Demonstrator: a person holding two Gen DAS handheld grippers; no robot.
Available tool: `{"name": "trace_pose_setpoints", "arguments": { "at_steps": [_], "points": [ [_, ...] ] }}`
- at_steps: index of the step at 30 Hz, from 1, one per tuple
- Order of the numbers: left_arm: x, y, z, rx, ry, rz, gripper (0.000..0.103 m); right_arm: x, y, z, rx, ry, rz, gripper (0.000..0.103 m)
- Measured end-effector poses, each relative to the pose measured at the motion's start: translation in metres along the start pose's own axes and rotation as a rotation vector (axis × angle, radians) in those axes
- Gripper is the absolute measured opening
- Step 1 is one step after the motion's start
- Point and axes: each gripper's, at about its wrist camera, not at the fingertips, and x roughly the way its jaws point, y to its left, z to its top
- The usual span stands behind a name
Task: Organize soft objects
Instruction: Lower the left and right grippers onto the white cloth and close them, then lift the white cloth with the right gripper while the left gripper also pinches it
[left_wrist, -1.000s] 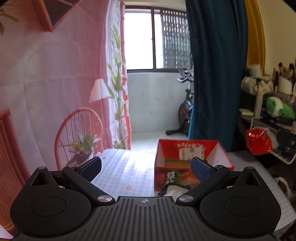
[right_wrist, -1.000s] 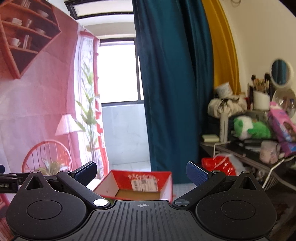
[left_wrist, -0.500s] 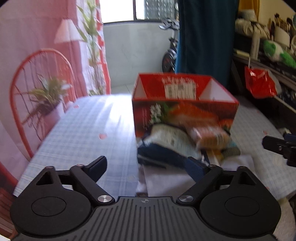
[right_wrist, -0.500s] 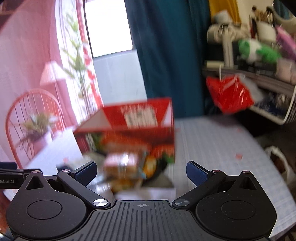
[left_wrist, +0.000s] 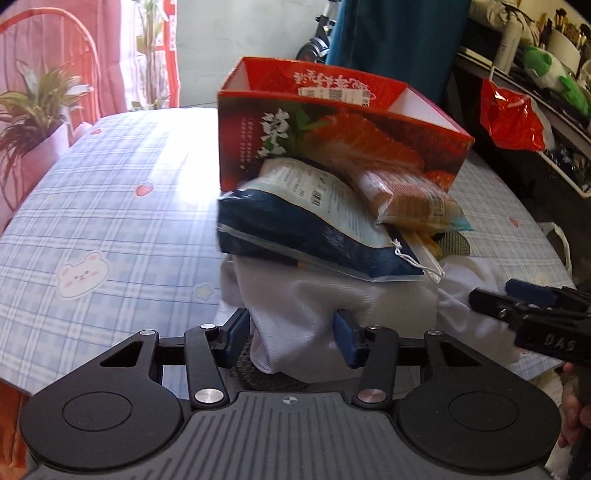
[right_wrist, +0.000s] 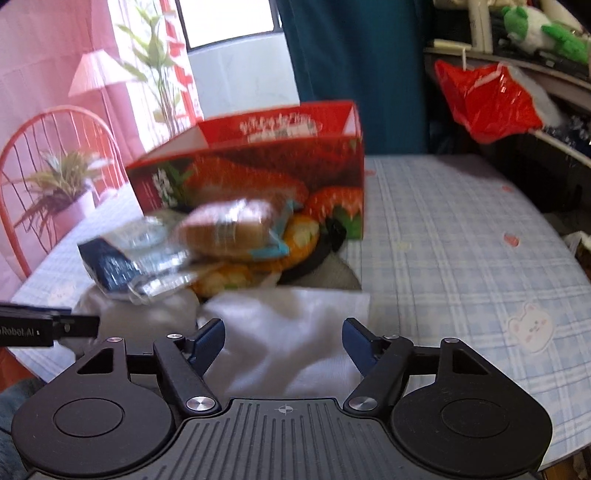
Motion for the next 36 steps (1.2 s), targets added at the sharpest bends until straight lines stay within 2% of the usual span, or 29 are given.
{"name": "trace_pose_setpoints", "arguments": {
  "at_steps": [3,6,8,13,20,28,30,32,34,36],
  "points": [
    [0.015,0.002,-0.003,-0.016,0.025,-0.009,0.053,0.016,-0.004,-0.009,0.009,0.045,-0.009,0.068],
    [0.032,0.003,-0.003,-0.032,0.062,-0.016,0.056,0.026,-0.005,-0.013,0.022,0.044,0.004,0.068],
    [0.038,0.003,-0.004,-0.02,0.056,-0.014,0.061,0.029,-0.004,-0.013,0.001,0.038,0.004,0.068],
    [0.046,0.002,-0.007,-0.003,0.045,-0.029,0.066,0.036,-0.001,-0.017,-0.049,0.029,0.018,0.068],
    [0.05,-0.005,-0.011,0.043,0.035,-0.035,0.074,0.042,0.0,-0.019,-0.055,0.018,0.028,0.068],
    [0.052,-0.006,-0.013,0.059,0.021,-0.036,0.075,0.043,0.0,-0.021,-0.047,0.011,0.03,0.068],
    [0.048,-0.008,-0.013,0.074,0.017,-0.046,0.066,0.043,0.0,-0.019,-0.023,0.027,0.03,0.067],
    [0.043,-0.013,-0.013,0.108,0.012,-0.073,0.043,0.044,0.001,-0.016,-0.021,0.045,0.025,0.065],
    [0.039,-0.02,-0.015,0.154,0.003,-0.069,0.033,0.043,0.002,-0.015,-0.022,0.054,0.027,0.059],
    [0.037,-0.023,-0.016,0.177,-0.004,-0.063,0.028,0.042,0.003,-0.015,-0.022,0.057,0.027,0.053]
  ]
}}
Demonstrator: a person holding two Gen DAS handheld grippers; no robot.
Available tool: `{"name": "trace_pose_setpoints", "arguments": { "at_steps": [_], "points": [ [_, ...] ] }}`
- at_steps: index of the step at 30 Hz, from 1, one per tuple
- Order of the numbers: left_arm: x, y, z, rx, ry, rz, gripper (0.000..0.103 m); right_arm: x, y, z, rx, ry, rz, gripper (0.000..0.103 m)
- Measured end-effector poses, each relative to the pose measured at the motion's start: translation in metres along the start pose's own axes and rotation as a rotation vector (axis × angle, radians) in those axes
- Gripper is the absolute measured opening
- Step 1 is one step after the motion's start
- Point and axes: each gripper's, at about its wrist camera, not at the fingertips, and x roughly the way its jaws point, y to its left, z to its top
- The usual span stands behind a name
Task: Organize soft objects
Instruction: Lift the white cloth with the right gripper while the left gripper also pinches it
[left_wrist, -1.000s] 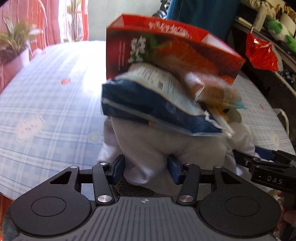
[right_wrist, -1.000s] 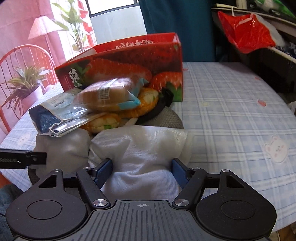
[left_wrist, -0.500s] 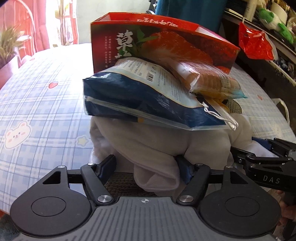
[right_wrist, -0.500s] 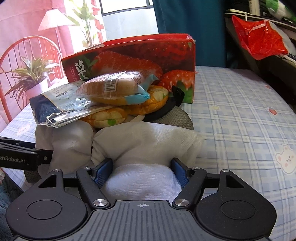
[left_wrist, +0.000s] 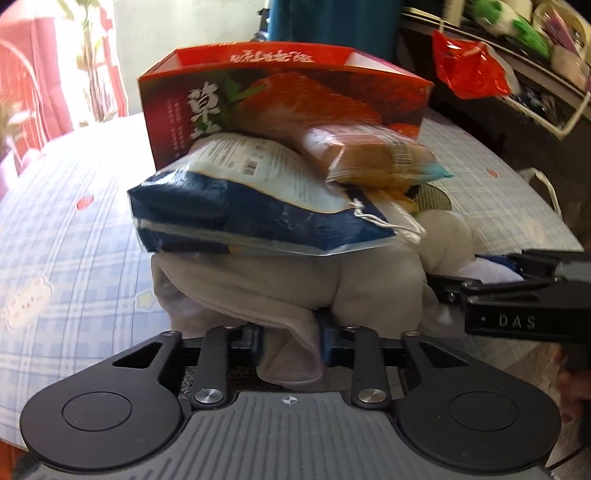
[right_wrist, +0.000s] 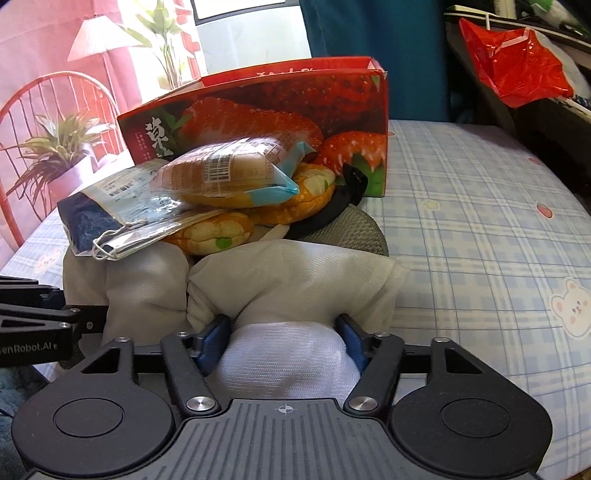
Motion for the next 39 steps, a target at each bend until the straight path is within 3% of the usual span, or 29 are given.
{"name": "trace_pose_setpoints", "arguments": {
  "at_steps": [7,13,21,31,39],
  "points": [
    [-0.013,0.008,0.0,-0.054,-0.014,-0.016,0.017,-0.012,-0.001,0.001,0.013,-0.015,0.015,0.032],
    [-0.034,0.008,0.002,-0.051,-0.046,0.017,0.013,-0.031,0.004,0.003,0.009,-0.057,0.029,0.021],
    [-0.059,0.013,-0.004,-0.089,-0.075,0.031,0.01,-0.065,0.014,0.006,-0.019,-0.126,0.078,0.019],
    [-0.121,0.016,-0.008,-0.087,-0.248,0.049,0.008,-0.117,0.04,0.017,-0.114,-0.252,0.082,0.018],
    [-0.152,0.022,0.013,-0.106,-0.359,0.061,0.007,-0.144,0.049,0.04,-0.137,-0.341,0.097,0.018]
  ]
}}
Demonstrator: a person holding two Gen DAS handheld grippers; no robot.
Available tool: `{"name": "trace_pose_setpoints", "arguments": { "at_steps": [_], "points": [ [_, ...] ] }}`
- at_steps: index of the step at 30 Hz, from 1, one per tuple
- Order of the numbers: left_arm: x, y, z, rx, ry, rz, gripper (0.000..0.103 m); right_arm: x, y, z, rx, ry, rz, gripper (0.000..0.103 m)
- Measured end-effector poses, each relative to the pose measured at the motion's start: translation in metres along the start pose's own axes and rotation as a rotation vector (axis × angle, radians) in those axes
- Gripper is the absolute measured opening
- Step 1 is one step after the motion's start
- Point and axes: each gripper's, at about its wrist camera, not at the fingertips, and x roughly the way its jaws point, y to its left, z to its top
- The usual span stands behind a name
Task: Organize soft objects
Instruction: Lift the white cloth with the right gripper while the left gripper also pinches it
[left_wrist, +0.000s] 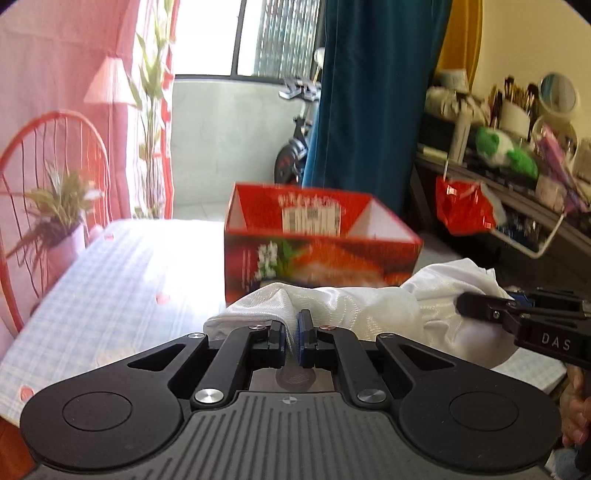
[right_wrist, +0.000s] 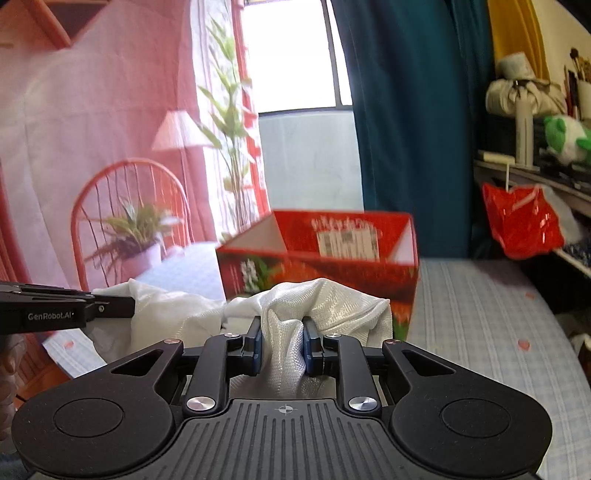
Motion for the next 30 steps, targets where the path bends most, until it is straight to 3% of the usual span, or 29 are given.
{"name": "trace_pose_setpoints", "arguments": {
  "at_steps": [8,12,16,21,25,30],
  "points": [
    [-0.003,-0.011,0.052,0.064,-0.137,0.014,0.007,0.001,-0.016,0.043,0.024,-0.073,0.004,0.018],
    [0.019,-0.015,0.091,0.077,-0.117,-0.01,0.006,0.015,-0.034,0.071,-0.004,-0.106,-0.012,0.018],
    [0.048,-0.026,0.121,0.157,-0.118,0.014,0.006,0.041,-0.053,0.094,-0.025,-0.121,-0.029,0.018],
    [0.092,-0.04,0.149,0.2,-0.085,0.033,0.006,0.079,-0.07,0.114,-0.04,-0.088,-0.048,0.017],
    [0.122,-0.044,0.156,0.218,-0.07,0.051,0.006,0.107,-0.074,0.124,-0.095,-0.07,-0.053,0.012],
    [0.151,-0.037,0.156,0.22,-0.029,0.081,0.006,0.136,-0.082,0.127,-0.075,-0.045,-0.049,0.012]
  ]
}}
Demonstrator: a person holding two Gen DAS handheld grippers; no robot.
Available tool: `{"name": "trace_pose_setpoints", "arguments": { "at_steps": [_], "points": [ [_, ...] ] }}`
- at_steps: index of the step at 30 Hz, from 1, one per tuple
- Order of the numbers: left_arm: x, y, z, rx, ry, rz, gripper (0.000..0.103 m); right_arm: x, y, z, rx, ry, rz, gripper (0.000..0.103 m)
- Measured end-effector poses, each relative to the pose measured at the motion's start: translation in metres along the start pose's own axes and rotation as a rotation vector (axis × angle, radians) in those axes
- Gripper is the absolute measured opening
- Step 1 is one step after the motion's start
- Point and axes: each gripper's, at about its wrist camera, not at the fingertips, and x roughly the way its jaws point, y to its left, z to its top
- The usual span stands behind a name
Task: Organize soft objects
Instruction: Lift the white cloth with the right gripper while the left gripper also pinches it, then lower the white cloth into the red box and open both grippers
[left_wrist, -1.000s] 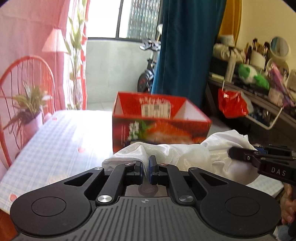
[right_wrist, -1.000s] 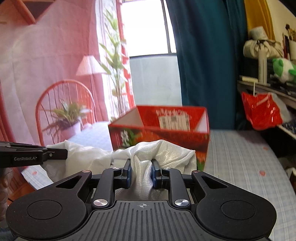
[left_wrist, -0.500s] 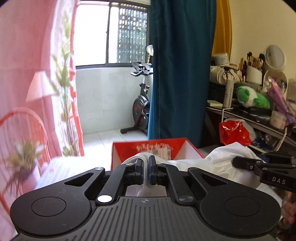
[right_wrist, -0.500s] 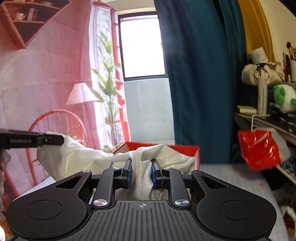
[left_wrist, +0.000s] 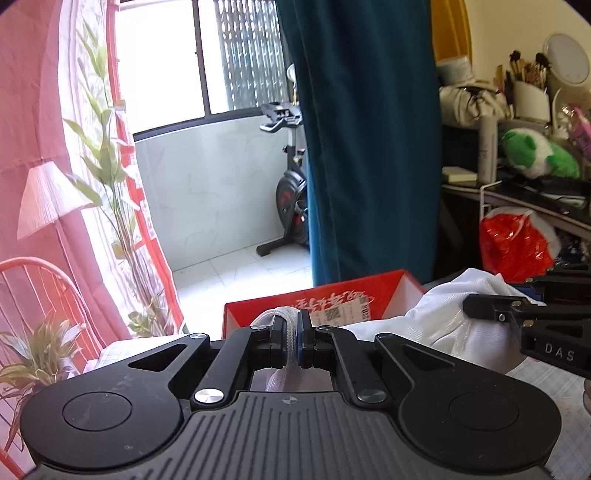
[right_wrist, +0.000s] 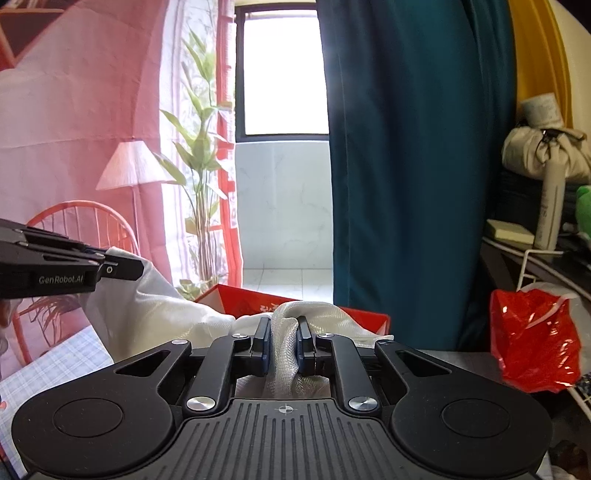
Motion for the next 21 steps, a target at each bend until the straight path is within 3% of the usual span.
{"name": "trace_pose_setpoints", "arguments": {
  "at_steps": [5,16,21],
  "points": [
    [0.025,0.01,-0.003,-0.012,0.04,0.017,0.006,0.027,-0.008,-0.009,0.043,0.035,0.005,0.012],
    [0.065,0.012,0.008,-0.002,0.018,0.046,0.006,0.069,-0.015,-0.019,0.076,0.05,-0.018,0.011],
    [0.091,0.013,-0.007,-0.012,0.108,-0.003,0.006,0.092,-0.018,-0.03,0.107,0.115,-0.012,0.011]
  ]
}}
